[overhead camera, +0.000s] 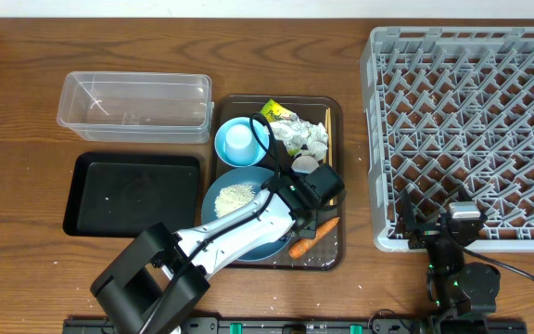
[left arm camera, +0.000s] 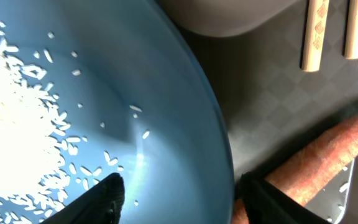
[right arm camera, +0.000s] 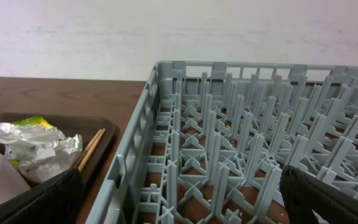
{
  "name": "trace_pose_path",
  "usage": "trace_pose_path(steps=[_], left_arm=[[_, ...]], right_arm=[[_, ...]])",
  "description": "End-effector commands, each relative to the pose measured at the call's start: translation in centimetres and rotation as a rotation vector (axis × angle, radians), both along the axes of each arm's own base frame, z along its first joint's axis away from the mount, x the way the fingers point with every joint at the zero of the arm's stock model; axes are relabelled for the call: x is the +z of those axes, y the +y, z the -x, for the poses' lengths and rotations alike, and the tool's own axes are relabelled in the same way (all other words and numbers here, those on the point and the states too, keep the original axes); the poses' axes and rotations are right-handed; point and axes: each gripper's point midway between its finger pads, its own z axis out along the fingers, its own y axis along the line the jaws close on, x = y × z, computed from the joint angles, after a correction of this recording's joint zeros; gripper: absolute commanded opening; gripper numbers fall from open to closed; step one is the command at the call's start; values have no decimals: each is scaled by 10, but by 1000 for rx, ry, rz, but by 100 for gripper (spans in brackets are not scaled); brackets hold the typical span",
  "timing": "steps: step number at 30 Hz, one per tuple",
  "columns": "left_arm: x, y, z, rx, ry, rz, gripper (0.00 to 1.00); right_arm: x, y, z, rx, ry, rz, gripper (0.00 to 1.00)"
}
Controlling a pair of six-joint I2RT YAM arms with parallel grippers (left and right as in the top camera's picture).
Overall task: Sort waste into correct bins and load items into the dishwasher rack
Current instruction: 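Reach the left gripper to the blue plate rim and grasp it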
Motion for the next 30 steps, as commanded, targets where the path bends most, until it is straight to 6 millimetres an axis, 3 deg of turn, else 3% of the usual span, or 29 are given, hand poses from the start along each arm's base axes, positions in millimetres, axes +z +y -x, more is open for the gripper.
trace_pose_path(steps=[1,18,30], left_arm=[[4,0,-8,15,-42,-14,57],[-10,-8,-1,9,-35,-34,50],[-10,-6,-3,11,-47,-45,22]], right_arm=[[-1,-2,0,-7,3,15,99],[-1,-2,0,-7,3,15,99],[-1,-2,0,-7,3,15,99]])
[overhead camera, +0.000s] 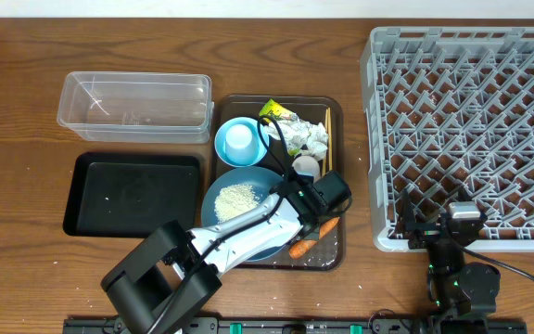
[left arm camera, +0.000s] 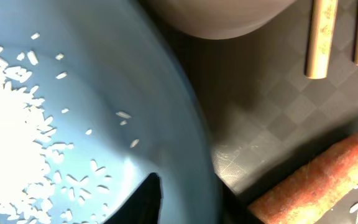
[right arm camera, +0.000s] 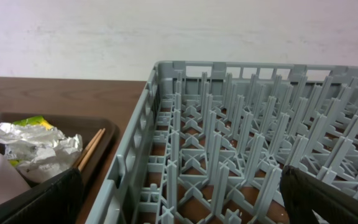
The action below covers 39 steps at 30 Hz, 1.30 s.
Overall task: Sort waste into correct bins and load items into the dishwasher rack
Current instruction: 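Reach the left gripper to the blue plate rim and grasp it, then lift the blue plate with the left gripper over the black tray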
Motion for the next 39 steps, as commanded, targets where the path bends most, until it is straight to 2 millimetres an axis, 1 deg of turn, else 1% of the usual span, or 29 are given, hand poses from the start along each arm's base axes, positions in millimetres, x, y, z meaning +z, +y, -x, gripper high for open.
trace_pose_path(steps=[1,3,4,7,13,16,20,32,36,39], left_arm=[[0,0,-4,-1,-15,-13,20],[0,0,-4,-1,-15,-13,19],[1,0,-4,-1,-15,-13,14],[1,0,-4,-1,-16,-12,6],[1,0,-4,-1,-15,-12,6],[5,-1,-4,-1,-17,-3,6],[16,-3,-5,-1,-36,22,6],[65,-2,-5,0,-107,118,6],[73,-2,-4,0,-119,134,6],[74,-1,-3,0,-119,134,6]], right_arm=[[-1,-2,0,-7,3,15,99],[-1,-2,0,-7,3,15,99],[-1,-2,0,-7,3,15,99],[-1,-2,0,-7,3,15,99],[-1,-2,0,-7,3,15,99],[-1,-2,0,-7,3,15,99],[-1,-2,0,-7,3,15,99],[-1,-2,0,-7,3,15,99],[-1,-2,0,-7,3,15,99],[-1,-2,0,-7,3,14,99]])
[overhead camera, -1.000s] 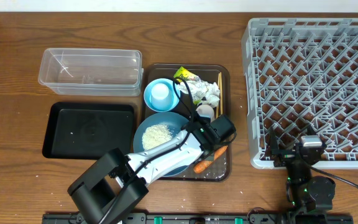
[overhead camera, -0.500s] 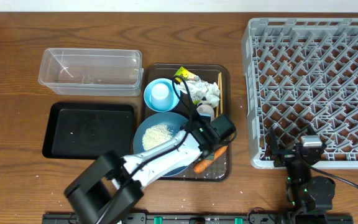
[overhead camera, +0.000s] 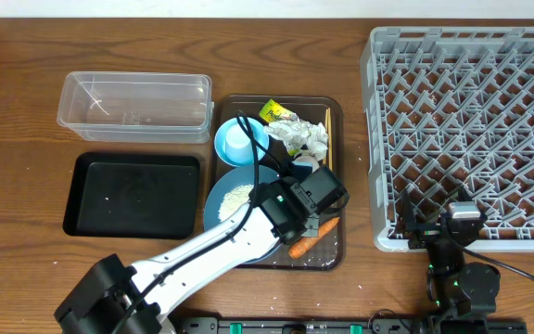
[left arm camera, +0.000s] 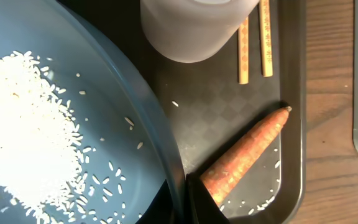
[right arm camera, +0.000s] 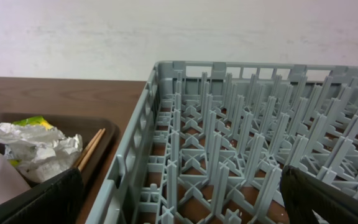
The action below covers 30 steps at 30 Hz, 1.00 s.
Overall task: Sort waste into correct bins and load items into the dishwasher rack
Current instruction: 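Lift the blue plate with the left gripper over the black tray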
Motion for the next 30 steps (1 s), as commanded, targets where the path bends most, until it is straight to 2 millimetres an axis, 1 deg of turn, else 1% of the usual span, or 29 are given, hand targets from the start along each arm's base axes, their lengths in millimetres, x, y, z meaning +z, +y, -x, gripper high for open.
trace_pose_path(steps=[1,7,11,23,30], left_arm=[[8,1,-2,5,-19,6,6],[7,4,0,3,-11,-7,6],[11,4,0,2,-18,2,6],[37,5,0,-11,-59,45,6],[54,16,-10,23,-125,58,6]], right_arm=[[-1,-2,0,-7,3,15,99],[-1,-2,0,-7,3,15,99],[-1,-2,0,-7,3,15,99],[-1,-2,0,-7,3,15,99],[-1,-2,0,-7,3,15,99]])
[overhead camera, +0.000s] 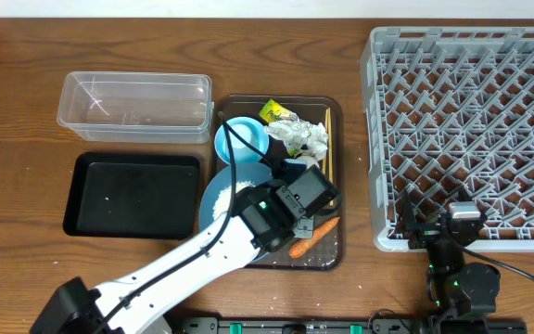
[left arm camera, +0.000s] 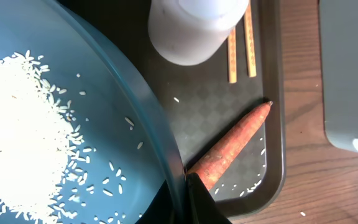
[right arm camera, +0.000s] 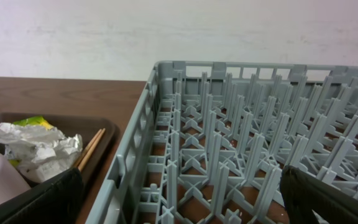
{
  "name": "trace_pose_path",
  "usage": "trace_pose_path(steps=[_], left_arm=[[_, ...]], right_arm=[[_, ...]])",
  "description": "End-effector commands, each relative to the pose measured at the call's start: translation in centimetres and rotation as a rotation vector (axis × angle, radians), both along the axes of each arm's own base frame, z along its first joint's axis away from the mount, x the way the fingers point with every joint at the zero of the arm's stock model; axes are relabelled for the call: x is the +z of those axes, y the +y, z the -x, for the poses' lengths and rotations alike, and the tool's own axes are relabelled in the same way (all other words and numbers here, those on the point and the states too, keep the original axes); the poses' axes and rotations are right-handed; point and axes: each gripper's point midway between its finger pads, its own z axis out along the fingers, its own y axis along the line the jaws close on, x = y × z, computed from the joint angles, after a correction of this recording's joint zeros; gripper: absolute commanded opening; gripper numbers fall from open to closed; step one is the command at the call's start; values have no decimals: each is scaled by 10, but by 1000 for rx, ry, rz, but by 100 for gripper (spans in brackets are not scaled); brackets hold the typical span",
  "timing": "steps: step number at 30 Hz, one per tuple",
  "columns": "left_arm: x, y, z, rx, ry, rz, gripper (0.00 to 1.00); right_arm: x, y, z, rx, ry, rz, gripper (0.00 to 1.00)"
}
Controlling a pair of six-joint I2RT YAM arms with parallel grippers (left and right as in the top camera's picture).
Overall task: Sort waste into correct bins and load items into the dishwasher rack
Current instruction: 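Lift the blue plate with the left gripper over the black tray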
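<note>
A blue plate (left arm camera: 73, 93) carrying white rice (left arm camera: 17, 143) is tilted above the brown tray (overhead camera: 334, 111); my left gripper (left arm camera: 184, 186) is shut on its right rim. In the overhead view the left gripper (overhead camera: 297, 206) sits at the plate (overhead camera: 219, 199) edge. A carrot (left arm camera: 232, 149) lies on the tray just right of the grip. A white cup (left arm camera: 194, 25), chopsticks (left arm camera: 240, 43), crumpled foil (overhead camera: 306, 137), a green wrapper (overhead camera: 274, 113) and a blue cup (overhead camera: 242, 139) are also in the tray. My right gripper (right arm camera: 179, 208) is open at the grey dishwasher rack (right arm camera: 241, 137).
A clear plastic bin (overhead camera: 135, 104) stands at the back left, with a black bin (overhead camera: 133, 193) in front of it, both left of the tray. The rack (overhead camera: 471, 121) fills the right side. Loose rice grains lie on the tray floor near the carrot (overhead camera: 313, 237).
My left gripper, still shut on the plate's rim, is higher above the tray and the plate sits slightly further left. The right arm has not moved.
My left gripper was open astride the plate's right rim, low over the tray. Then its fingers stood closer together on the rim. Then it was shut on the rim with the plate raised off the tray, and now it holds it higher.
</note>
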Motion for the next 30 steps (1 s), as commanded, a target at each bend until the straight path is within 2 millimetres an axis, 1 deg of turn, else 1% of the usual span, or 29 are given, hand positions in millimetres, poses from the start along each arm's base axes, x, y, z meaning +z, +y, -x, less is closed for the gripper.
trace_pose_path(steps=[1,4,7,11,16,18,24,30], left_arm=[[22,8,-15,27,-78,12,6],[29,18,-24,48,-95,20,6],[34,32,-36,76,-111,17,6],[36,50,-52,140,-119,19,6],[40,67,-74,189,-155,27,6],[43,72,-83,201,-176,36,6],[52,79,-104,207,-217,91,6],[54,93,-117,259,-212,140,6]], right_arm=[[-1,-2,0,-7,3,15,99],[-1,-2,0,-7,3,15,99],[-1,-2,0,-7,3,15,99],[-1,-2,0,-7,3,15,99],[-1,-2,0,-7,3,15,99],[-1,-2,0,-7,3,15,99],[-1,-2,0,-7,3,15,99],[-1,-2,0,-7,3,15,99]])
